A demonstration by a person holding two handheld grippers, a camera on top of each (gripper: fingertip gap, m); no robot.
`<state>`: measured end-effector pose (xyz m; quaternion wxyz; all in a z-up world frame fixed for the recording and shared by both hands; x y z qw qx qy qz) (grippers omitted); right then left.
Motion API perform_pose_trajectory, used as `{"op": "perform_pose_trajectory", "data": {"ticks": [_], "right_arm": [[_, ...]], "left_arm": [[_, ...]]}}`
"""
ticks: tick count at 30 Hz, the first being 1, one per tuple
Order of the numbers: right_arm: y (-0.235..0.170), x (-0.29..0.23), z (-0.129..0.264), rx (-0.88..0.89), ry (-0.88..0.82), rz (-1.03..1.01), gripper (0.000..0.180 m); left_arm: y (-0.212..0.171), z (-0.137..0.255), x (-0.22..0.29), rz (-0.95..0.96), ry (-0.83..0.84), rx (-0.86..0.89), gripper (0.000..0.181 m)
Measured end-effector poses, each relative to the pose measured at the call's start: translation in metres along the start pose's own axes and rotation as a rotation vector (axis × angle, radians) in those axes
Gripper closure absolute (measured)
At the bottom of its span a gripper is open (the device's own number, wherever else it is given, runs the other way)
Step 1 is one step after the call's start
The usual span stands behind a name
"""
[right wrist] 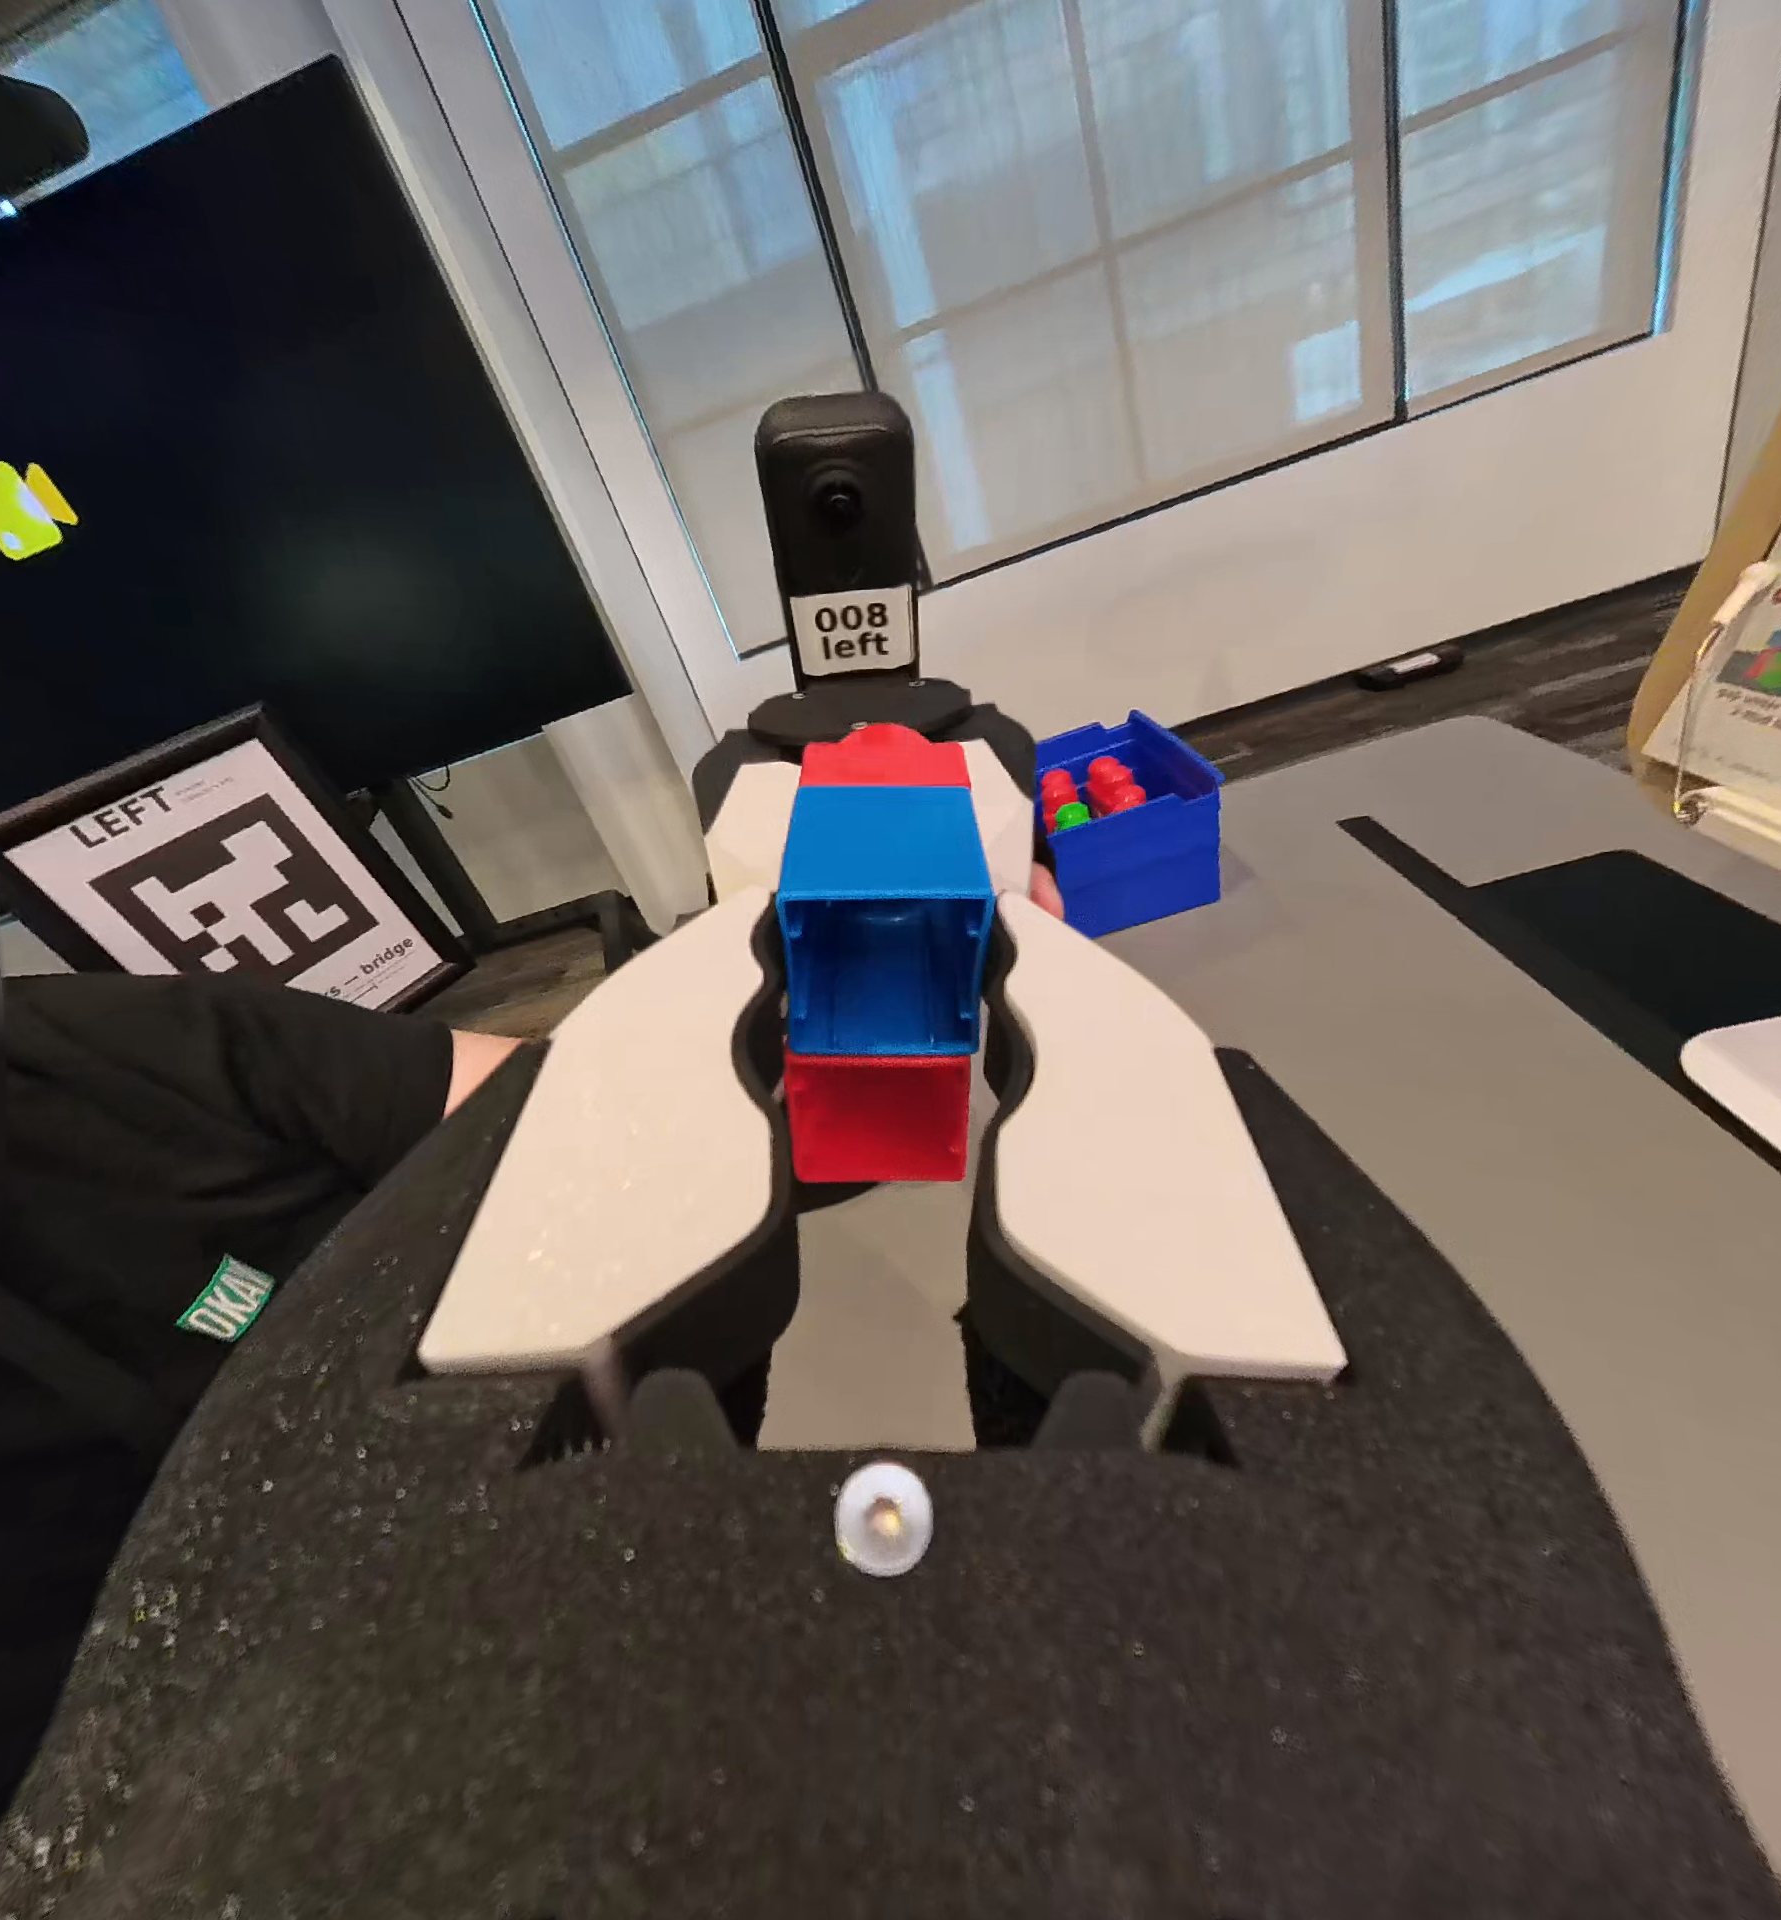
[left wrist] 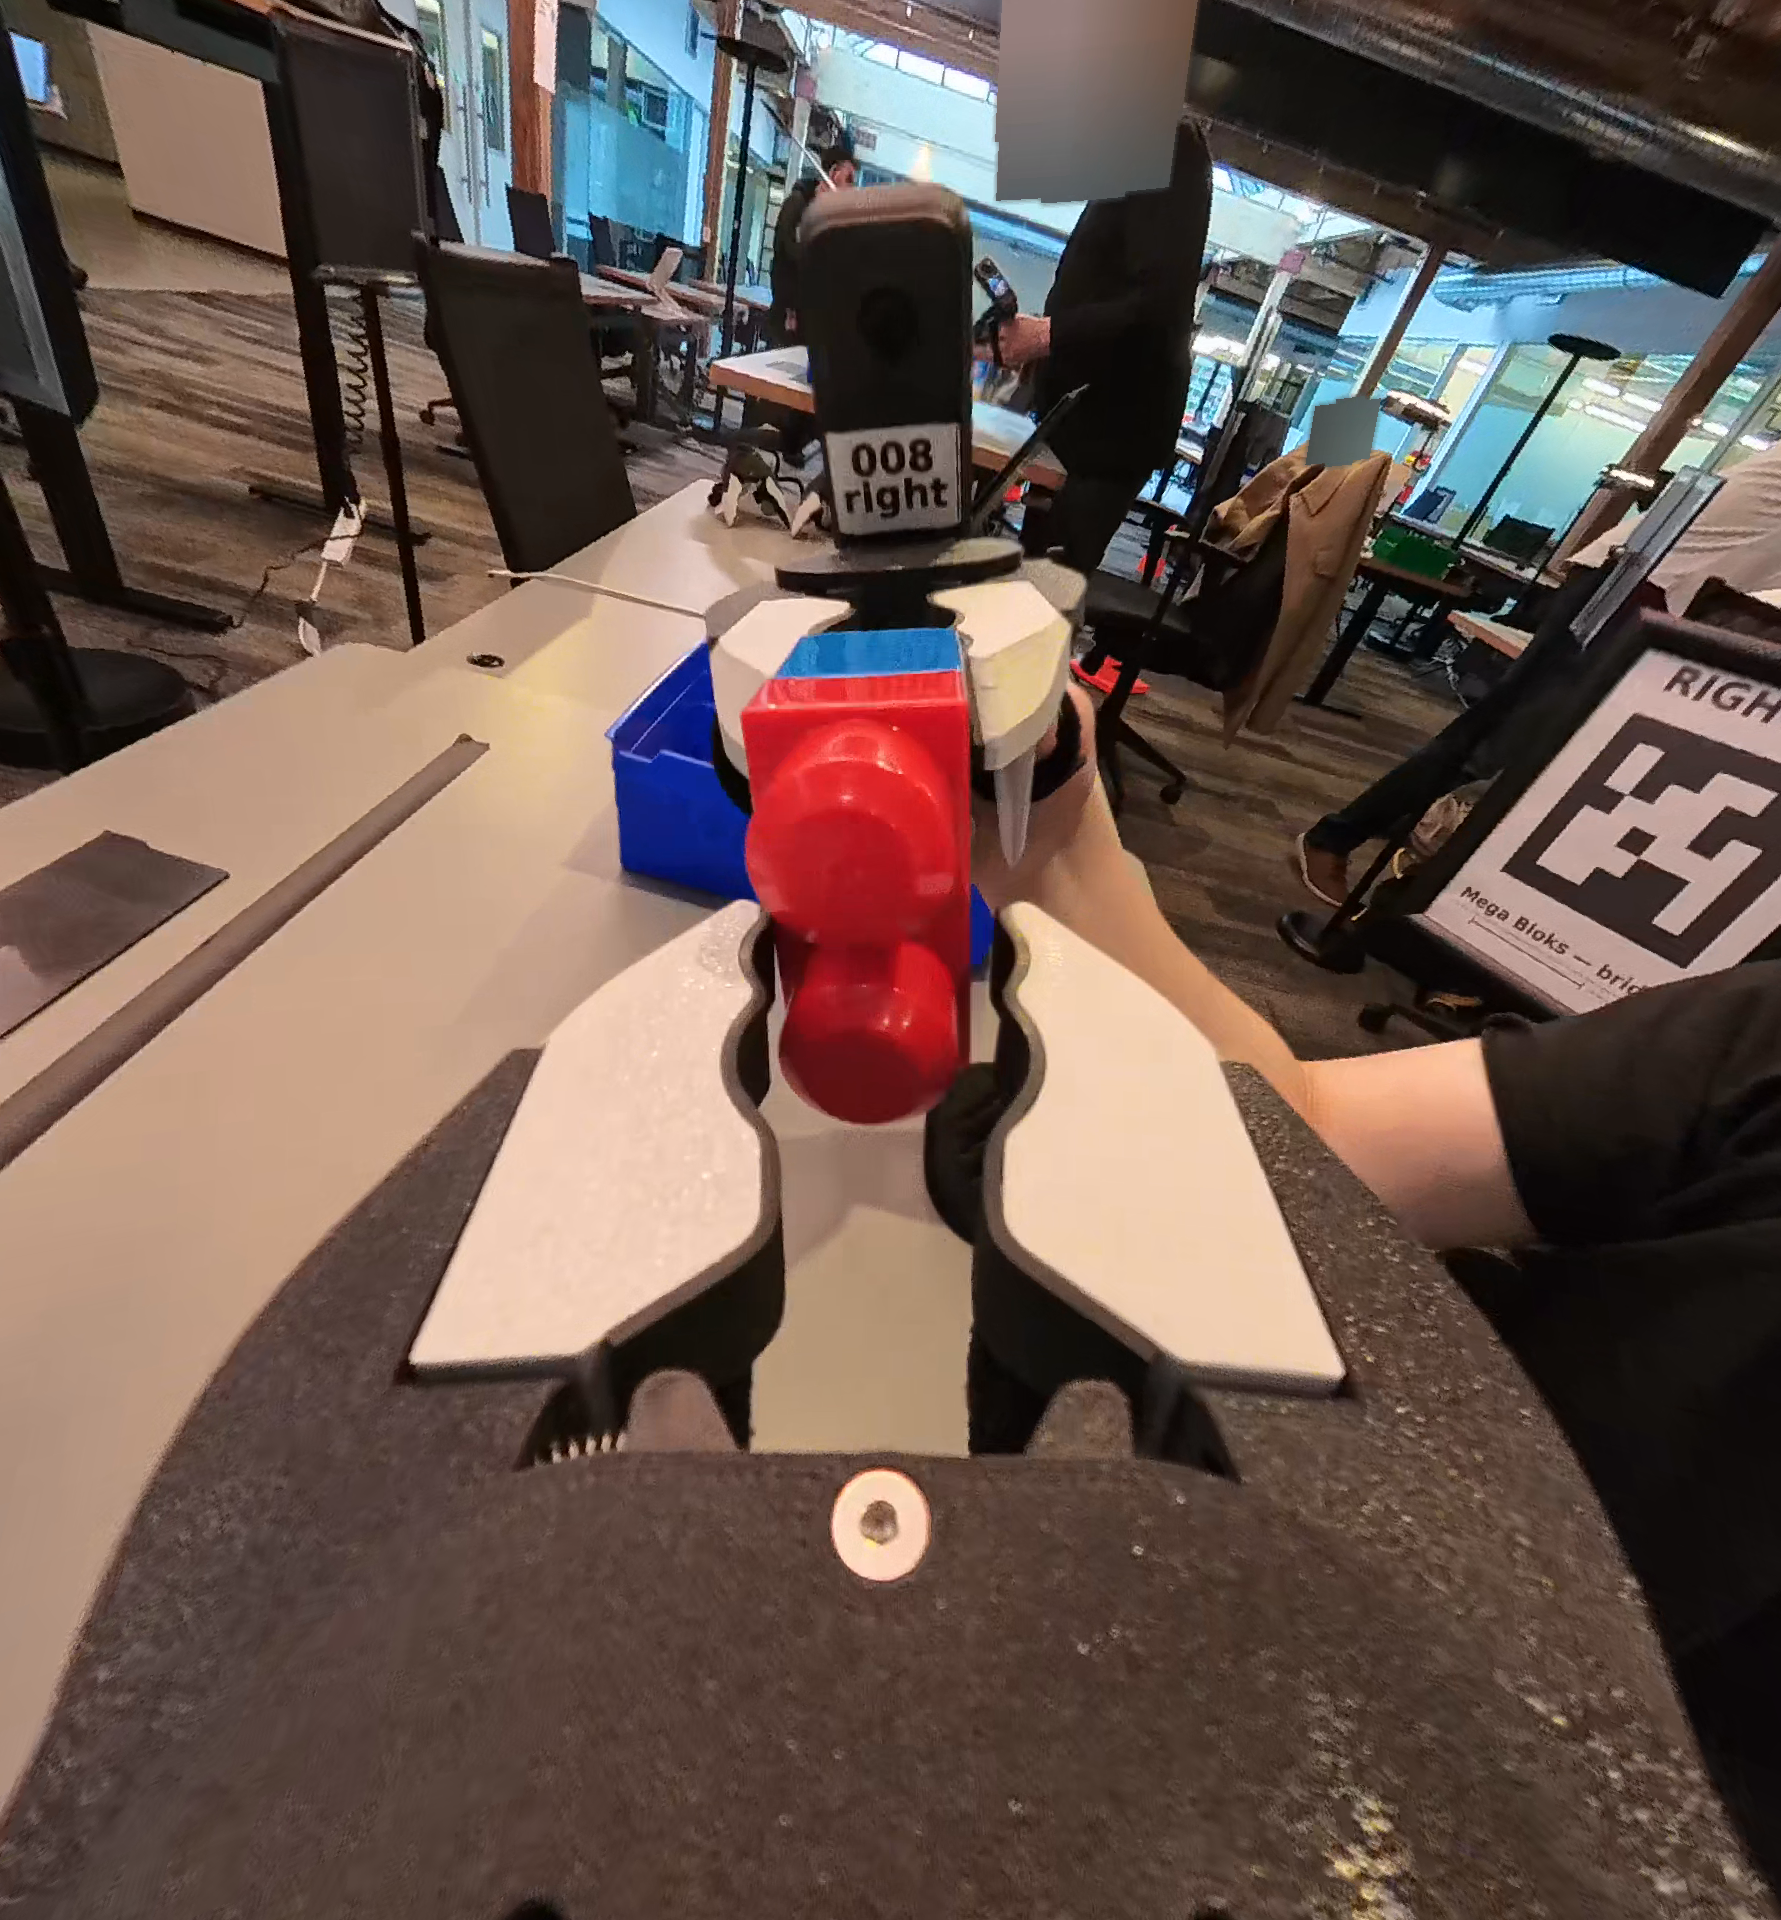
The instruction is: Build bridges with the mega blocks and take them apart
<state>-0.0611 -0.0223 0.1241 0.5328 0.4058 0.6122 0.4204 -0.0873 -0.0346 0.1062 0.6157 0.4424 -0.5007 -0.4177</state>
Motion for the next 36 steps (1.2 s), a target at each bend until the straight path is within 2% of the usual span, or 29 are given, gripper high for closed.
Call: {"op": "perform_pose_trajectory", "data": {"ticks": [12, 18, 25, 28, 29, 32, 34, 36], "right_arm": [[-0.011, 0.01, -0.003, -0.032, -0.006, -0.022, 0.145], [-0.006, 0.01, -0.001, -0.005, -0.045, -0.002, 0.145], [-0.002, 0.007, -0.001, 0.005, -0.064, 0.023, 0.145], [0.013, 0.008, 0.024, 0.107, -0.075, 0.005, 0.145], [0.016, 0.009, 0.035, 0.127, -0.091, 0.006, 0.145], [0.018, 0.007, 0.061, 0.145, -0.114, 0.002, 0.145], [0.013, 0.015, 0.077, 0.079, -0.26, 0.019, 0.145], [0.01, 0.018, 0.112, -0.019, -0.514, 0.098, 0.145]], "left_arm": [[-0.01, -0.001, -0.009, 0.107, -0.098, 0.04, 0.145], [0.002, 0.004, -0.009, 0.198, -0.146, 0.15, 0.145], [0.013, 0.012, -0.009, 0.169, -0.114, 0.218, 0.146], [0.036, 0.045, -0.019, 0.204, -0.112, 0.361, 0.146], [0.039, 0.055, -0.019, 0.201, -0.126, 0.366, 0.146], [0.041, 0.07, -0.022, 0.101, -0.017, 0.333, 0.146], [0.043, 0.072, -0.014, 0.061, -0.027, 0.31, 0.146], [0.045, 0.073, -0.006, 0.056, -0.049, 0.31, 0.146]]}}
Point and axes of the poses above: each gripper's, where its closed fingertips meet, z back along the fingers, y out of its top, x = y × z across the jaws, the point moved 1 cm from there along z, back along the fingers, and after that the axes turned 2 degrees about y, right-handed, at the moved point
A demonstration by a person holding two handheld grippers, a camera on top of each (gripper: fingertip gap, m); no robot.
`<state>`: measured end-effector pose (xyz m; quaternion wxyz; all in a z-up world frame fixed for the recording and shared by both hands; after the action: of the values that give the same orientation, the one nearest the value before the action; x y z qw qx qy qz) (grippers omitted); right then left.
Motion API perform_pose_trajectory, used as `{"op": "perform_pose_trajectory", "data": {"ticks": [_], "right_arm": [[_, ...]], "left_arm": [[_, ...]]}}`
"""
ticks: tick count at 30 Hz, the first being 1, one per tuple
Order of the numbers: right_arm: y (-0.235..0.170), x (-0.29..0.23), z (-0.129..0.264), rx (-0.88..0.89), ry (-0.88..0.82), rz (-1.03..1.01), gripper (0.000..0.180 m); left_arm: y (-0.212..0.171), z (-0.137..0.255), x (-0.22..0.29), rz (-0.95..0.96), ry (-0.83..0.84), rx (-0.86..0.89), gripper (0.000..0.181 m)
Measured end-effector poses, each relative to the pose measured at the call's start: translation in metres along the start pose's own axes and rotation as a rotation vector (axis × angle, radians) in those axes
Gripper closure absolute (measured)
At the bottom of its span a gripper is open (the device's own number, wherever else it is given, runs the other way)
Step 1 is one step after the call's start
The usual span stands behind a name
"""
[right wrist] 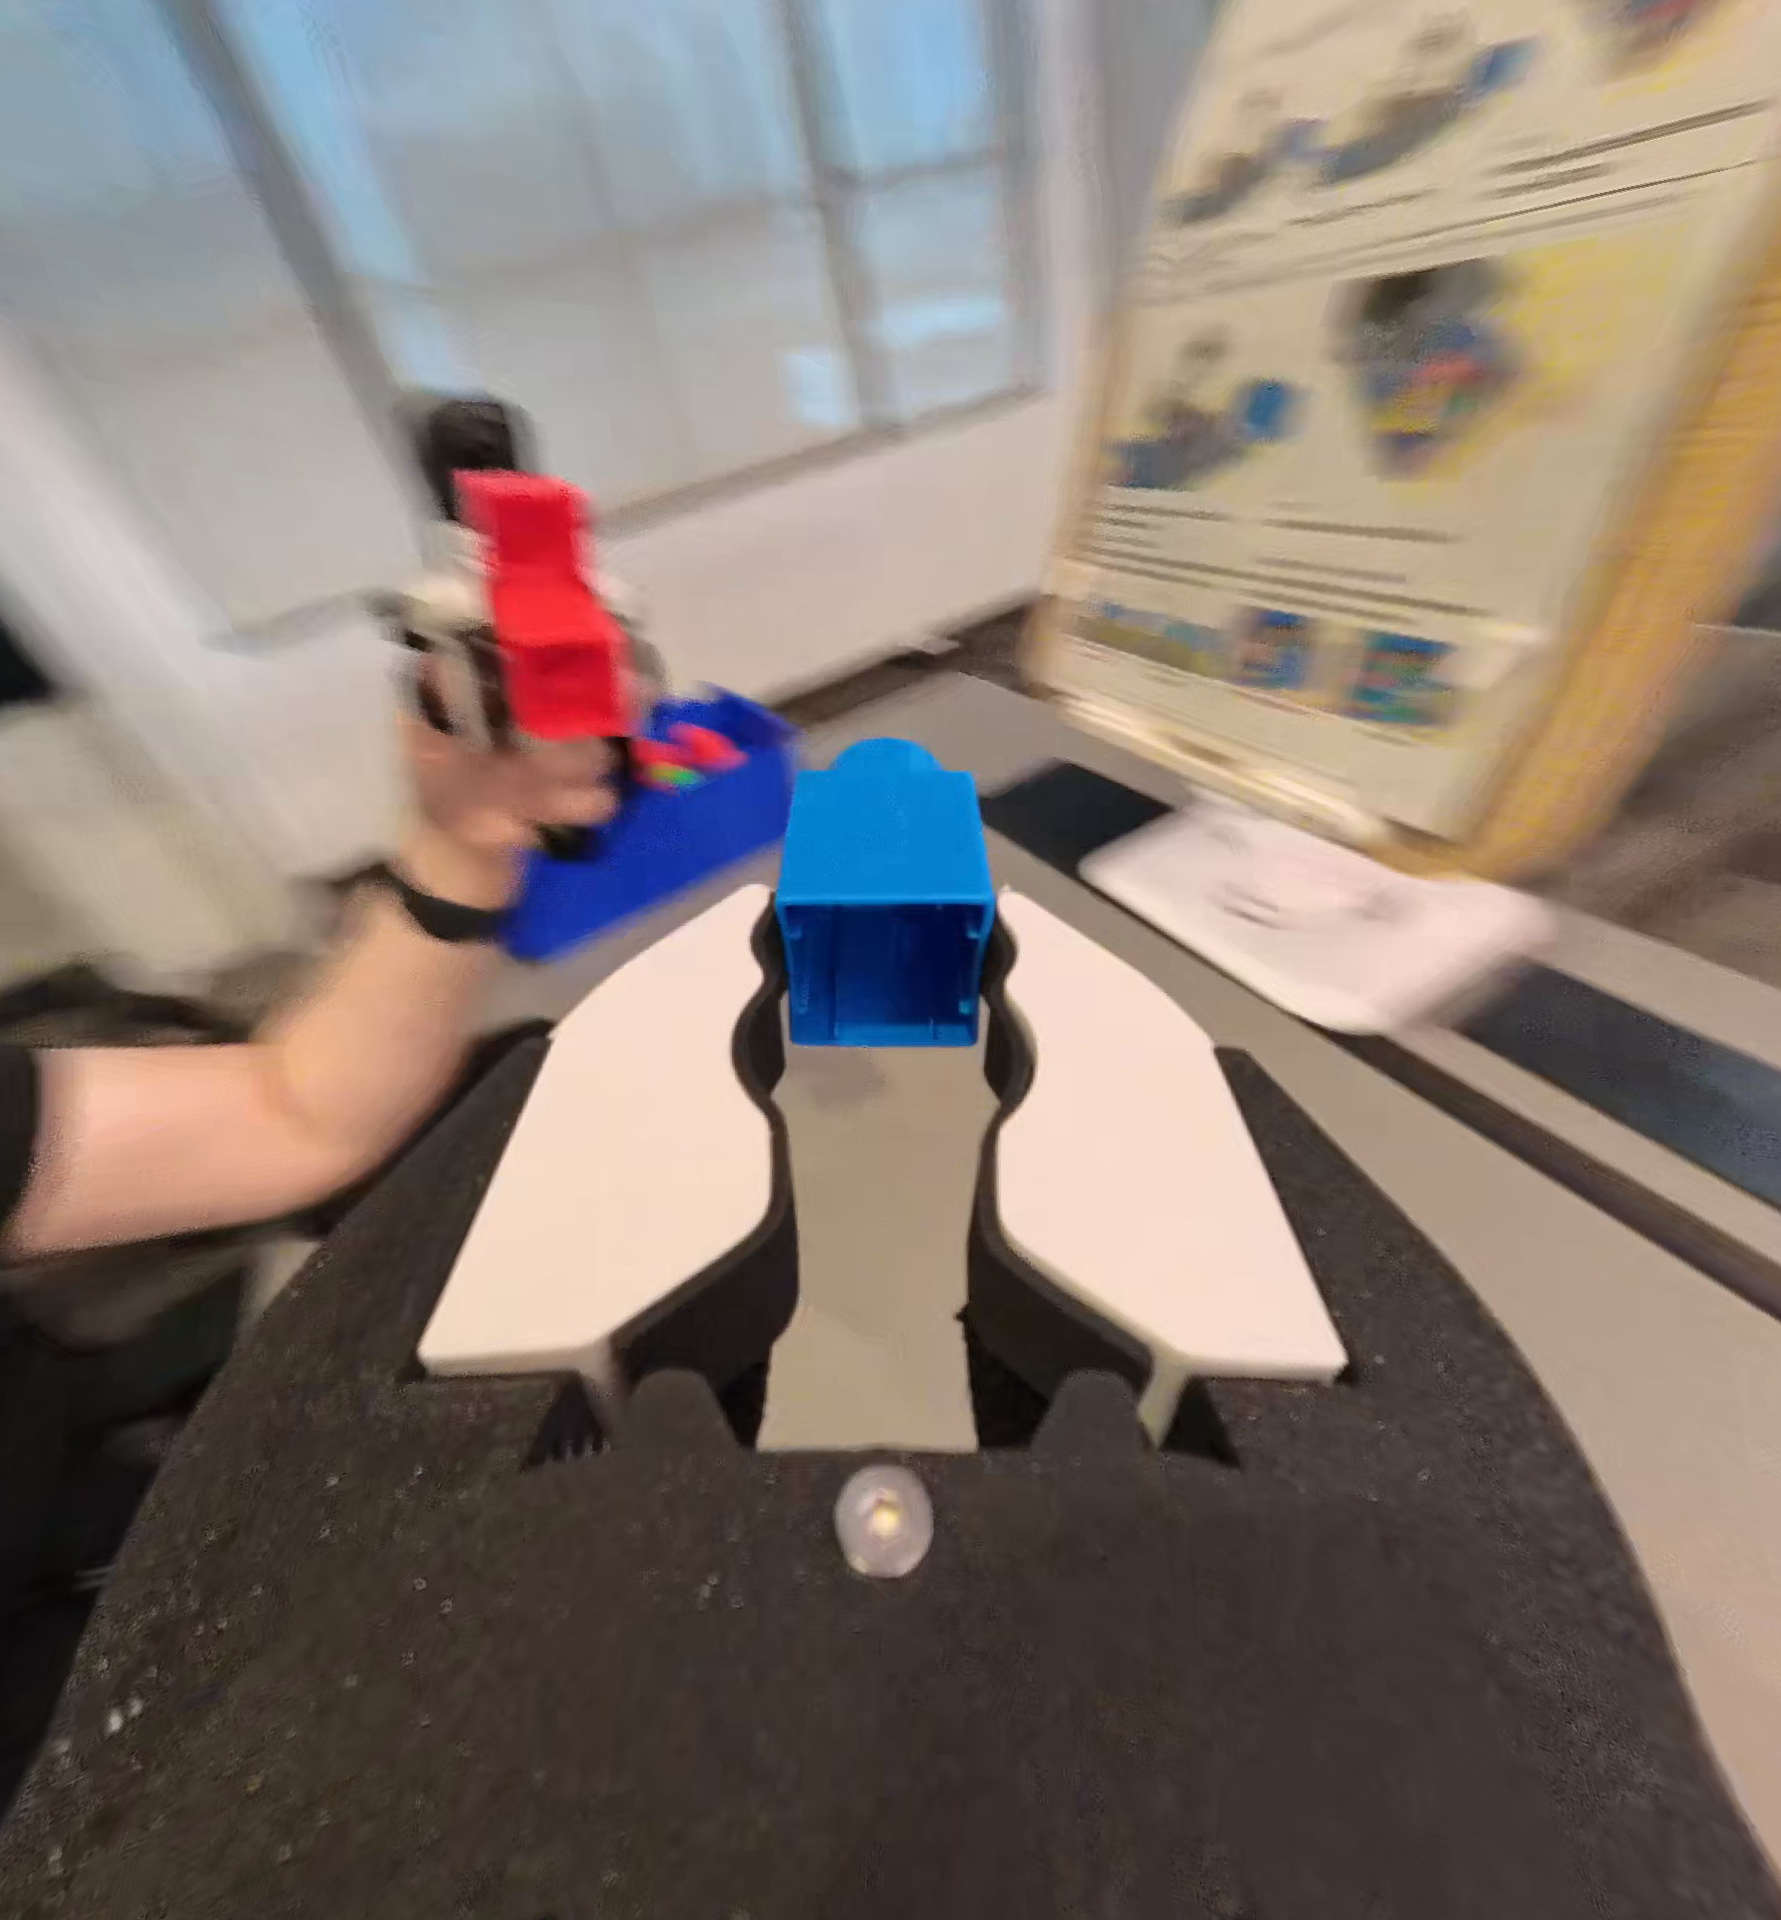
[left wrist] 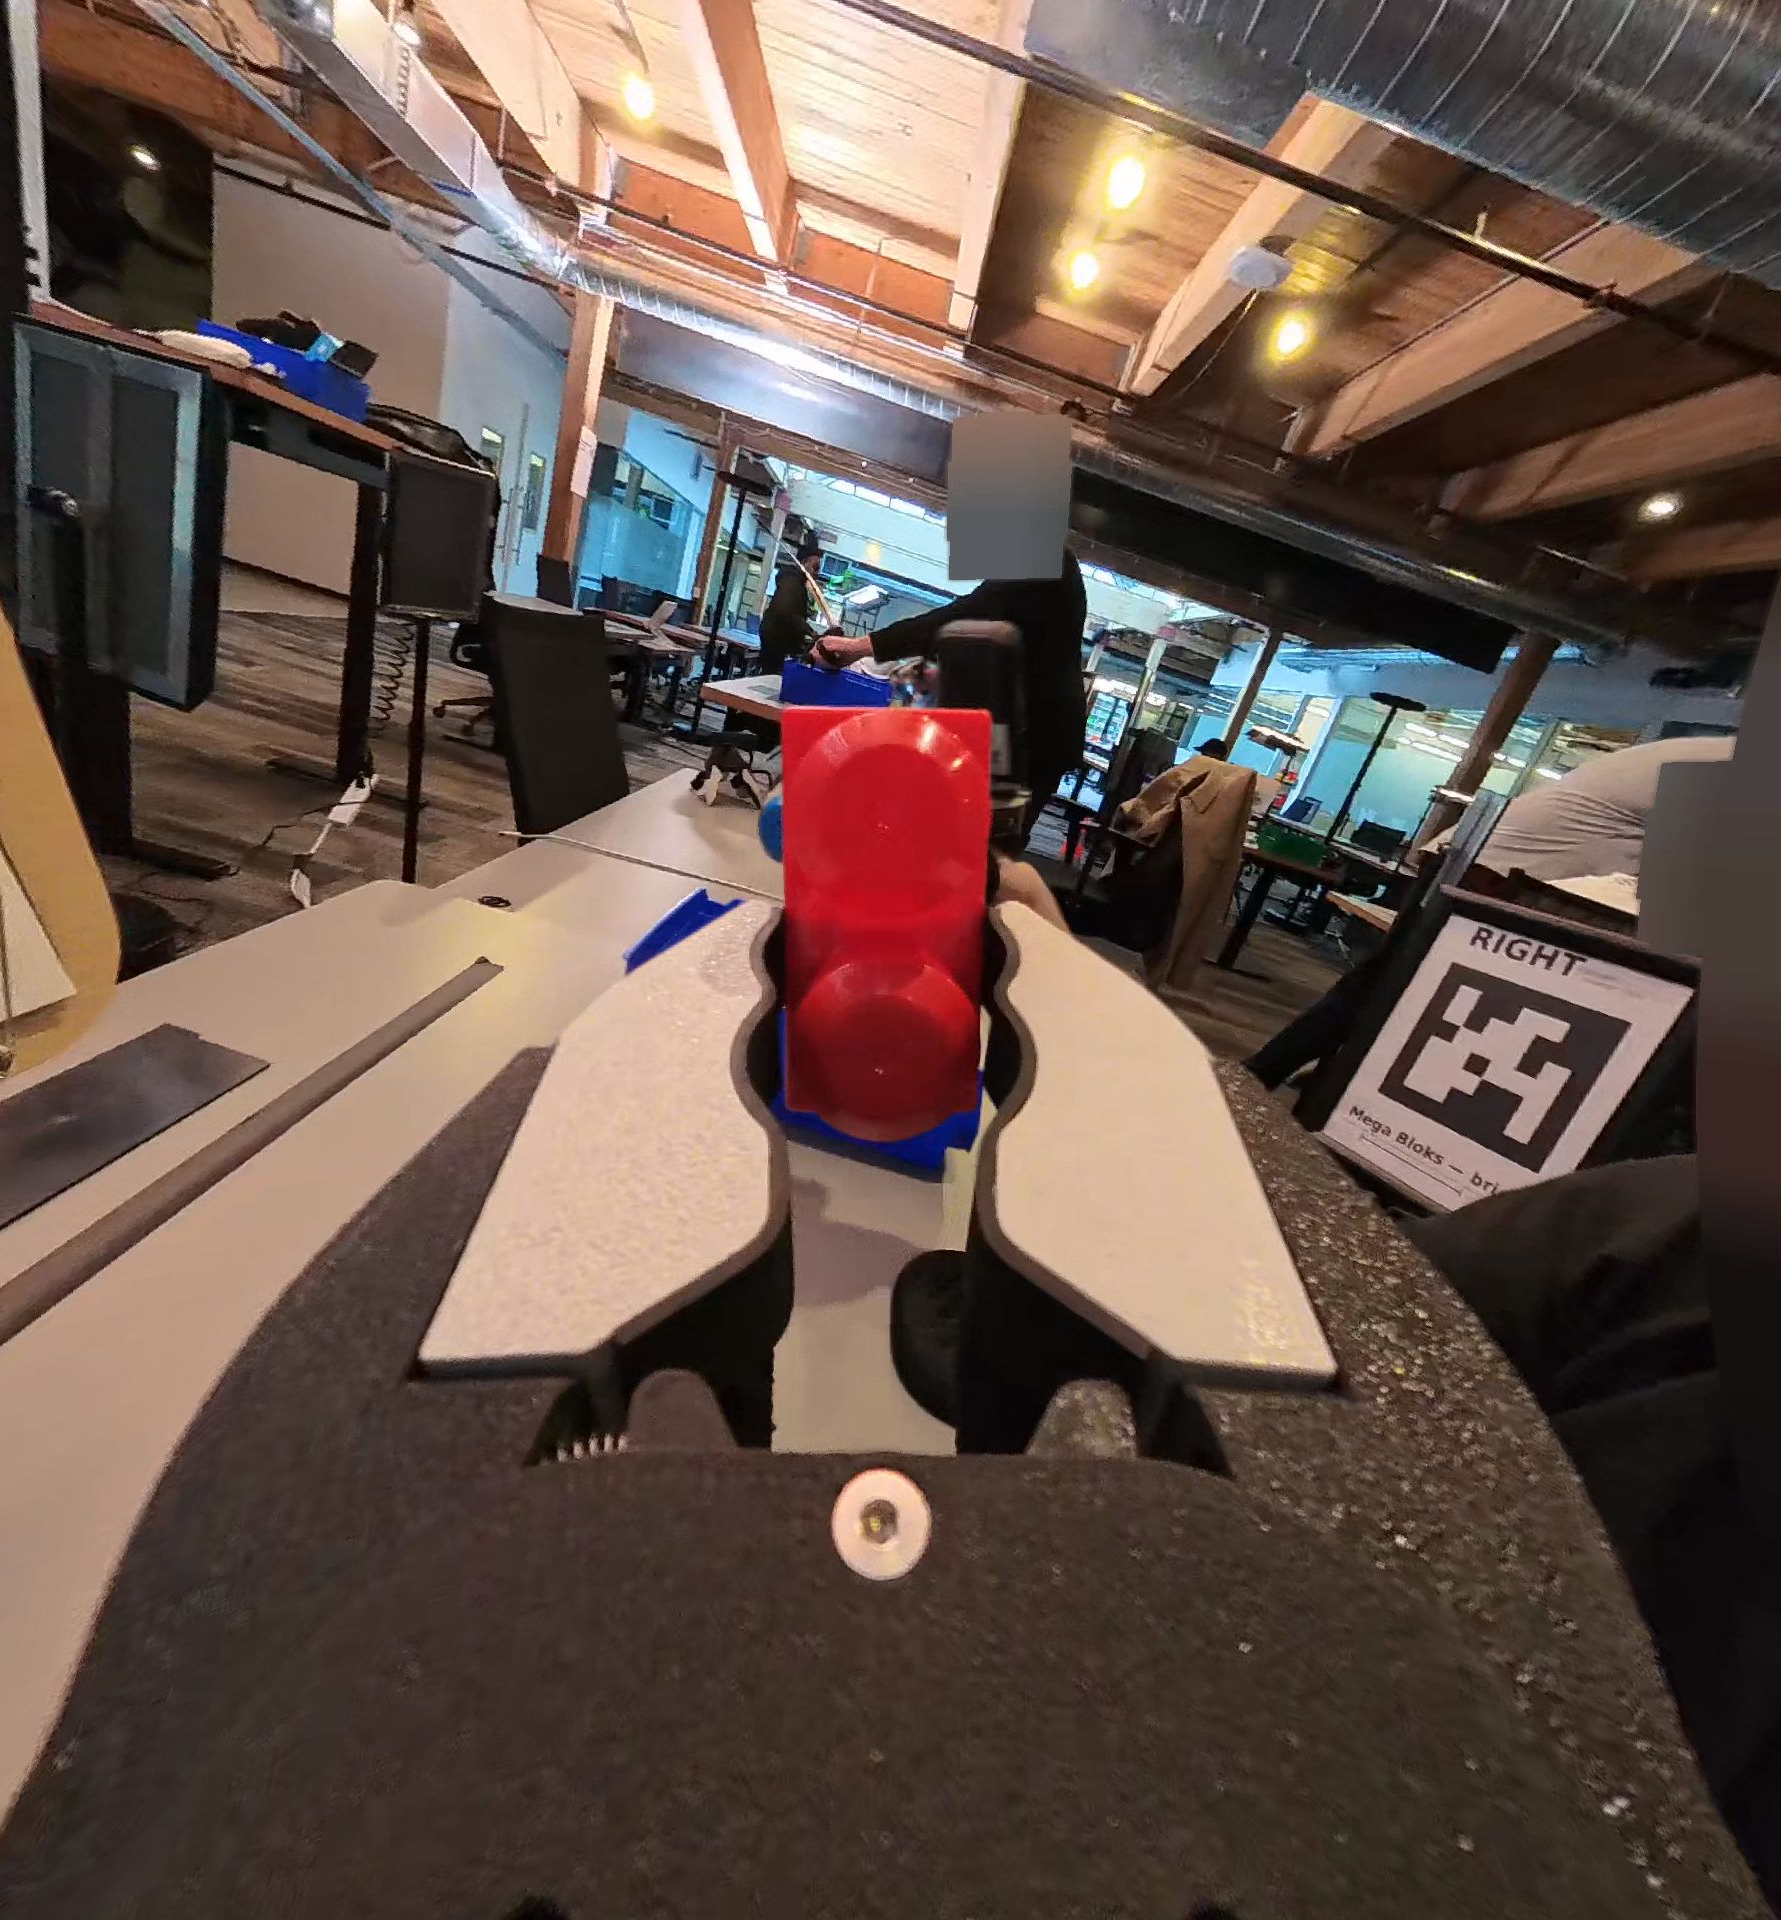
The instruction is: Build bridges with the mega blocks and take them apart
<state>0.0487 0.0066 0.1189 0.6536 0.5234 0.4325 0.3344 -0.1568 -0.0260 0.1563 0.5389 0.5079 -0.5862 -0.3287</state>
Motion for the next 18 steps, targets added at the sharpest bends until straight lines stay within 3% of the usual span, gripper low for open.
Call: {"op": "perform_pose_trajectory", "data": {"ticks": [3, 6, 9, 14, 18], "right_arm": [[-0.009, 0.03, 0.095, -0.073, -0.446, 0.108, 0.145], [-0.06, 0.058, 0.192, -0.15, -0.726, -0.099, 0.145], [-0.125, 0.09, 0.252, -0.259, -0.909, -0.334, 0.144], [-0.191, 0.124, 0.266, -0.456, -0.973, -0.503, 0.144], [-0.208, 0.139, 0.268, -0.503, -1.006, -0.525, 0.143]], "left_arm": [[-0.005, -0.002, 0.004, -0.023, 0.004, -0.045, 0.146], [-0.012, -0.008, 0.007, -0.026, -0.011, -0.073, 0.145], [-0.02, -0.015, 0.008, -0.006, -0.033, -0.101, 0.145], [-0.034, -0.025, 0.008, 0.006, -0.04, -0.153, 0.145], [-0.041, -0.028, 0.008, 0.006, -0.045, -0.183, 0.145]]}}
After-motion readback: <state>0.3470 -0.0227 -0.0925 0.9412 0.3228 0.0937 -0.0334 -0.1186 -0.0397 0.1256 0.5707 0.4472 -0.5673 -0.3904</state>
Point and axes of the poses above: each gripper's, where its closed fingertips meet, z back along the fingers, y out of its top, x = y × z across the jaws, the point moved 1 cm from there along z, back along the fingers, and after that the axes turned 2 degrees about y, right-handed, at the moved point
